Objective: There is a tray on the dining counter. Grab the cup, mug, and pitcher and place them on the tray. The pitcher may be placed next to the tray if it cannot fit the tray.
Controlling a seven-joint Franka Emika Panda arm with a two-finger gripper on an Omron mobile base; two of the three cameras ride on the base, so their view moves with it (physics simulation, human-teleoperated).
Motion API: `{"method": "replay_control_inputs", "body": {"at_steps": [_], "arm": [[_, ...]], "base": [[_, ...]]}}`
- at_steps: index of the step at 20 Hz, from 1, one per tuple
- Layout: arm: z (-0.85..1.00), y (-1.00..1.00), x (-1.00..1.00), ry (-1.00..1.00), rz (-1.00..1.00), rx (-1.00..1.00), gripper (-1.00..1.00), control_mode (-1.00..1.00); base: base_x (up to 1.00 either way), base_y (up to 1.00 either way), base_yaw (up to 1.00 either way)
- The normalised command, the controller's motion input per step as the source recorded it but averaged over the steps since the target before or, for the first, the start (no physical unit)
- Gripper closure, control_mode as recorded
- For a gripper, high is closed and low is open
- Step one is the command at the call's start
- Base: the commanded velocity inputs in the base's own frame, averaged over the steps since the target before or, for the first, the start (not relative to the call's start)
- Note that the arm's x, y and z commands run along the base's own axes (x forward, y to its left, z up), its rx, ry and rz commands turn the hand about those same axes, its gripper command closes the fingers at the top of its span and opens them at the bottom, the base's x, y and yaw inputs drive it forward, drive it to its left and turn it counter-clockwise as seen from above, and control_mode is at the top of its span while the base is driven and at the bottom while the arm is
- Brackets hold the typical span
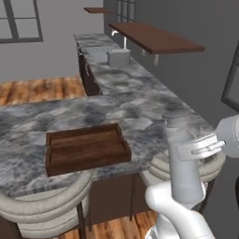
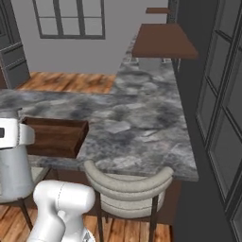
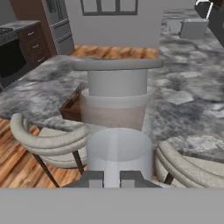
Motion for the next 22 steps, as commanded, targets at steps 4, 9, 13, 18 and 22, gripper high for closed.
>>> {"method": "replay_control_inputs", "body": {"at_steps": [4, 9, 13, 18, 22], "arm": [[0.00, 0.00, 0.00, 0.00, 0.00, 0.00, 1.00, 1.00], [0.00, 0.00, 0.00, 0.00, 0.00, 0.00, 1.00, 1.00], [0.00, 0.00, 0.00, 0.00, 0.00, 0.00, 1.00, 1.00], [0.00, 0.00, 0.00, 0.00, 0.00, 0.00, 1.00, 1.00], [0.00, 0.00, 0.00, 0.00, 0.00, 0.00, 1.00, 1.00]], "base": [[0.02, 1.00, 0.25], [0.11, 0.52, 0.28], [0.83, -0.62, 0.29], [1.00, -0.57, 0.38], [0.90, -0.94, 0.34]]}}
